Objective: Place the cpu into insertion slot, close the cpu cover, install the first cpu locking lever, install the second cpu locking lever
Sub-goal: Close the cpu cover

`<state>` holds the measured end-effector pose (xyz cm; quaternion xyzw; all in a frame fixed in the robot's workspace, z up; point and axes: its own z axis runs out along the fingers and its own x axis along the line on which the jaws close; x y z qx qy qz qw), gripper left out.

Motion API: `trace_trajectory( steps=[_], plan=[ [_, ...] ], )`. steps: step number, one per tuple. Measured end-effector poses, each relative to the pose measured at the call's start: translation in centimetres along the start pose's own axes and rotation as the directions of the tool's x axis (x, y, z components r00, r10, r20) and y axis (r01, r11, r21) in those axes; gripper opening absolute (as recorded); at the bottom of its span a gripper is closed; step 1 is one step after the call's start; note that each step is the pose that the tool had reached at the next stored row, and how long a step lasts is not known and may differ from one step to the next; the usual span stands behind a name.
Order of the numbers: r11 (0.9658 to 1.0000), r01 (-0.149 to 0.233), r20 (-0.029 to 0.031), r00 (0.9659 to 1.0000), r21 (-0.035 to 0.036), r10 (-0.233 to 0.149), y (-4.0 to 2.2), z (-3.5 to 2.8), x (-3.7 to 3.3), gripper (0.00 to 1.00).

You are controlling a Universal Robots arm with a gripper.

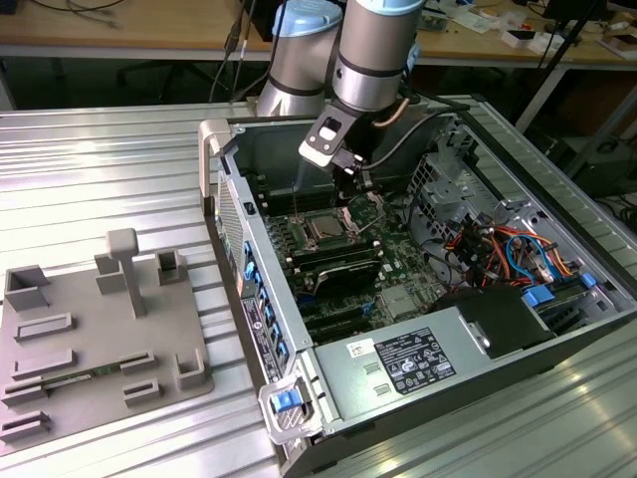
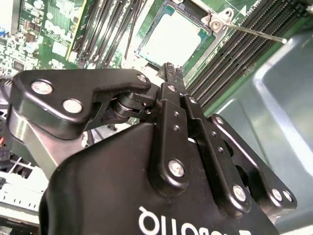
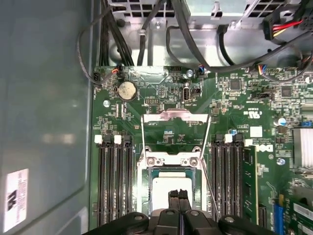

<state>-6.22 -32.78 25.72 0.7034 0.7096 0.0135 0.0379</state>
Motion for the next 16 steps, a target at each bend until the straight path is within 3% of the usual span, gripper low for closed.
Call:
trace_trajectory(
  steps=[3, 5, 6, 8, 10, 16],
  plan=[
    [1.0, 0.0, -0.0002, 1.0, -0.0001, 0.0, 0.07, -0.17, 0.0, 0.11],
    [1.0, 0.0, 0.0, 1.0, 0.0001, 0.0, 0.45, -0.15, 0.0, 0.11],
    [1.0, 0.0, 0.0, 1.0, 0.0003, 0.0, 0.76, -0.13, -0.01, 0.11],
    [1.0, 0.0, 0.0, 1.0, 0.0012, 0.0, 2.02, -0.04, 0.03, 0.11],
    [1.0, 0.0, 0.0001, 1.0, 0.0016, 0.0, 2.58, 0.0, 0.08, 0.11],
    [1.0, 0.0, -0.0001, 1.0, 0.0015, 0.0, 2.79, -0.72, 0.21, 0.11]
  ],
)
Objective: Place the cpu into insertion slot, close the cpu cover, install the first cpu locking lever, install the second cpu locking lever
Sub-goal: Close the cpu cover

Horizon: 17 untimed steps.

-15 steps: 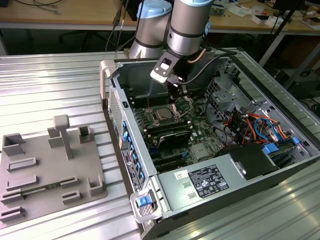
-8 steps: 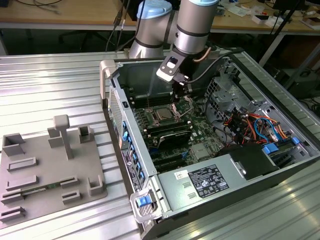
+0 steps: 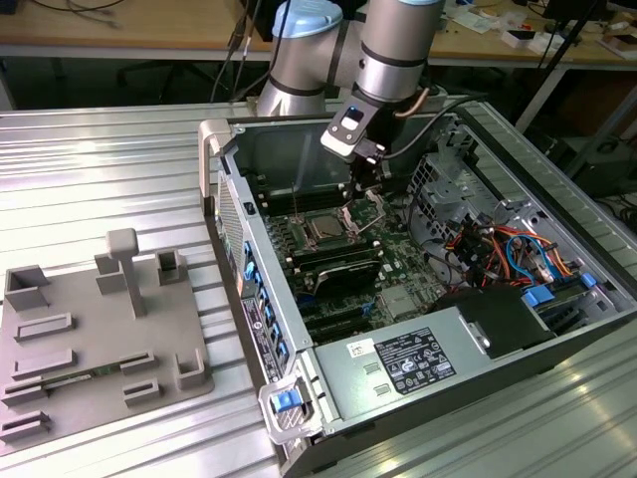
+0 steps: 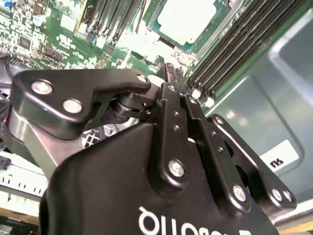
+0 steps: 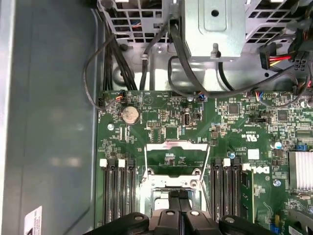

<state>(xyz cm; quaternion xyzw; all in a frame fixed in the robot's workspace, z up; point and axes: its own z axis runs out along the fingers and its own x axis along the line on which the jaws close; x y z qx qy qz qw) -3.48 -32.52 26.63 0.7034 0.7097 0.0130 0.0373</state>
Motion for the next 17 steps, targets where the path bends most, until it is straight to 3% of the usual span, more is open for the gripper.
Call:
trace_trajectory(
  steps=[1, 6, 11, 14, 15, 17],
  plan=[
    [1.0, 0.0, 0.0, 1.0, 0.0, 0.0, 0.23, 0.01, 0.01, 0.11],
    [1.0, 0.0, 0.0002, 1.0, 0.0022, 0.0, 3.02, 0.2, 0.04, 0.11],
    [1.0, 0.0, 0.0001, 1.0, 0.0054, 0.0, 5.32, 0.36, 0.14, 0.11],
    [1.0, 0.0, 0.0001, 1.0, 0.0079, 0.0, 6.54, 0.51, 0.29, 0.11],
    [0.9999, 0.001, 0.0007, 1.0, 0.0109, -0.001, 6.92, 0.92, 0.49, 0.11],
    [0.9999, 0.001, 0.0005, 1.0, 0.0116, -0.001, 7.09, 1.36, 0.67, 0.11]
  ],
)
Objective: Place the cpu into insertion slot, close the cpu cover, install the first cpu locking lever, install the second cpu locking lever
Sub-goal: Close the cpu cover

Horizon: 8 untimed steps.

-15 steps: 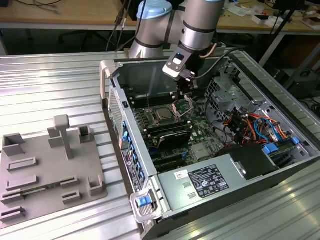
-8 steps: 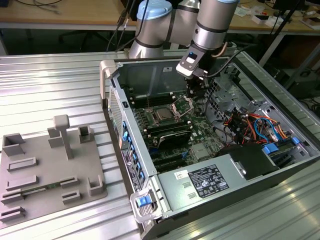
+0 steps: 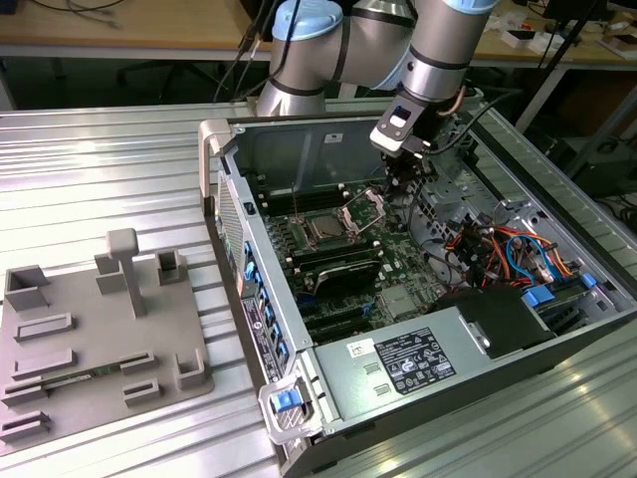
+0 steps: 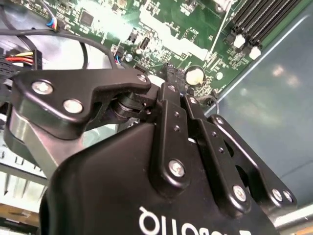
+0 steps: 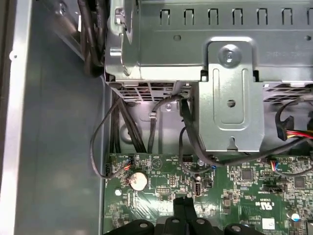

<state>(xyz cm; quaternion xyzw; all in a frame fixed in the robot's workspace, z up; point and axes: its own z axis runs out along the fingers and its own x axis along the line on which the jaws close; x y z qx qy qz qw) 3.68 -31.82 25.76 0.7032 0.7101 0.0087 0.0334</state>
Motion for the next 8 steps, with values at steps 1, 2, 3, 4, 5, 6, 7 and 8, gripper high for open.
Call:
trace_trajectory(
  steps=[1, 2, 3, 4, 5, 6, 7, 8],
  plan=[
    [1.0, 0.001, 0.0003, 1.0, 0.0006, -0.001, 0.08, 0.27, 0.05, 0.11],
    [1.0, 0.002, 0.0003, 1.0, 0.0014, -0.002, 0.11, 0.45, 0.05, 0.11],
    [1.0, 0.005, 0.0005, 1.0, 0.0045, -0.005, 0.12, 0.7, 0.05, 0.11],
    [1.0, 0.007, 0.0004, 1.0, 0.0069, -0.007, 0.12, 0.86, 0.04, 0.11],
    [0.9999, 0.008, 0.0002, 1.0, 0.0094, -0.008, 0.11, 1.02, 0.01, 0.11],
    [0.9999, 0.009, 0.0001, 1.0, 0.0119, -0.009, 0.1, 1.17, -0.03, 0.11],
    [0.9998, 0.01, 0.0, 1.0, 0.0144, -0.01, 0.09, 1.31, -0.06, 0.11],
    [0.9998, 0.01, 0.0001, 1.0, 0.0181, -0.01, 0.08, 1.45, -0.1, 0.11]
  ],
)
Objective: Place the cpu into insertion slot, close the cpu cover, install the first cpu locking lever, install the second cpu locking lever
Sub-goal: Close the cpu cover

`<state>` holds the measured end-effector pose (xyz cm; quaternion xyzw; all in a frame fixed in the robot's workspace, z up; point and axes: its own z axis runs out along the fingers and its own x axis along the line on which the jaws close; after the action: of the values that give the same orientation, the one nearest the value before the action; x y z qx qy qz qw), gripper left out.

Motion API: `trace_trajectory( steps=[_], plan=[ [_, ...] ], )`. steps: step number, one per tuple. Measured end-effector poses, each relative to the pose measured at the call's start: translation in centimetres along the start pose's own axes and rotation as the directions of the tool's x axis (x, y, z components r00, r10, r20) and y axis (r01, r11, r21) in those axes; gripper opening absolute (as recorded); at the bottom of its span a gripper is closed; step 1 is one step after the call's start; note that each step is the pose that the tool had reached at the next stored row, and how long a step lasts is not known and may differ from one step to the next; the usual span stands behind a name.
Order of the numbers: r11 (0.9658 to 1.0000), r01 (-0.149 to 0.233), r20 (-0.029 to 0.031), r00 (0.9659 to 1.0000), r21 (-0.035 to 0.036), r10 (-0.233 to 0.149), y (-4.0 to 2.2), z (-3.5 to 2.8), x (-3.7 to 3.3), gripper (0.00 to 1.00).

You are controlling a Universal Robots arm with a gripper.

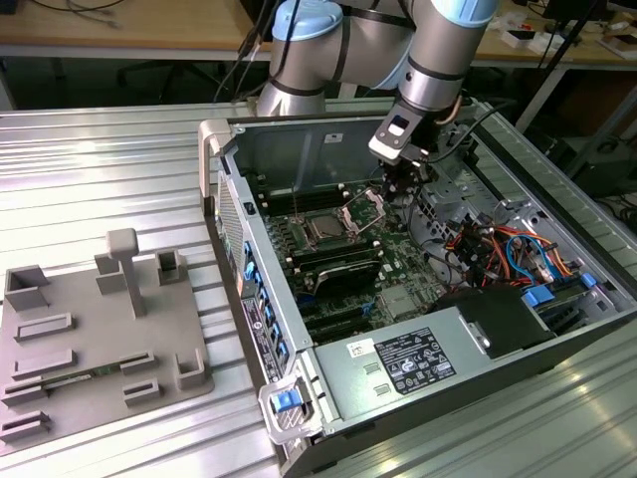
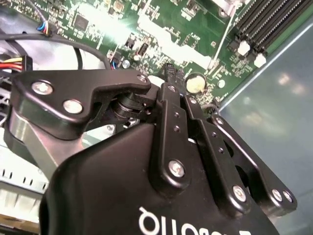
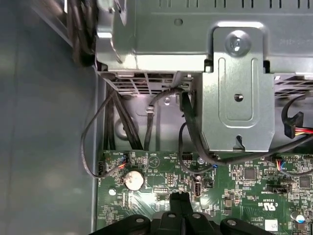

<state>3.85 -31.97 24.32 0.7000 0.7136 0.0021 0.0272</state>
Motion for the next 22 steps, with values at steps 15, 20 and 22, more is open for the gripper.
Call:
trace_trajectory(
  steps=[15, 20, 22],
  plan=[
    [0.9909, 0.005, 0.0078, 0.9999, 0.1349, -0.006, -2.4, 0.35, -0.03, 0.11],
    [0.9883, 0.006, 0.0074, 0.9999, 0.1521, -0.007, -4.99, 0.73, 0.04, 0.11],
    [0.988, 0.007, 0.0074, 0.9999, 0.1545, -0.008, -5.22, 0.81, 0.04, 0.11]
  ],
)
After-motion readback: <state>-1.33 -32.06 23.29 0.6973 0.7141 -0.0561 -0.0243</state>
